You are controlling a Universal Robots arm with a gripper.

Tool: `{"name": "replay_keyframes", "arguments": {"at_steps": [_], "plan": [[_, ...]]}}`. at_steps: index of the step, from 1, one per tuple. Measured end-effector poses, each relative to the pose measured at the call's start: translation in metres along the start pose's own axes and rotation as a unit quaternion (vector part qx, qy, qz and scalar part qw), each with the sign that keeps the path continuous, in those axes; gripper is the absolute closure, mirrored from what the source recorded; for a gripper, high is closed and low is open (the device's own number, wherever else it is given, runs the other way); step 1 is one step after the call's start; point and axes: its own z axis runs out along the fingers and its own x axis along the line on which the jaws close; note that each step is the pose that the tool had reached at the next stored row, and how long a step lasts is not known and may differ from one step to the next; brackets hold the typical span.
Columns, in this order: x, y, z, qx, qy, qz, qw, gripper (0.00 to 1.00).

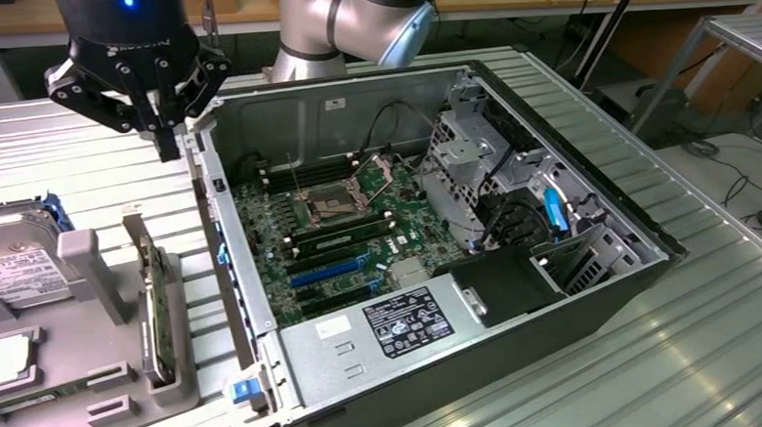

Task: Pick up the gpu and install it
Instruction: 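Reach for the gpu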

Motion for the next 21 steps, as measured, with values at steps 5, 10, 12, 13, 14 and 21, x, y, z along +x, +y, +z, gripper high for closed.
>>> {"name": "replay_keyframes", "arguments": {"at_steps": [5, 10, 12, 13, 14, 21], "plan": [[0.007, 0.0008, -0.0001, 0.0001, -0.0001, 0.003, 1.0, 0.89], [0.015, 0.0016, -0.0002, 0.0002, -0.0003, 0.006, 1.0, 0.89], [0.019, 0.002, -0.0002, 0.0002, -0.0004, 0.008, 1.0, 0.89], [0.02, 0.0022, -0.0003, 0.0002, -0.0004, 0.008, 1.0, 0.89], [0.022, 0.0024, -0.0004, 0.0002, -0.0004, 0.009, 1.0, 0.89], [0.032, 0.0035, -0.0005, 0.0003, -0.0006, 0.013, 0.9999, 0.89]]}}
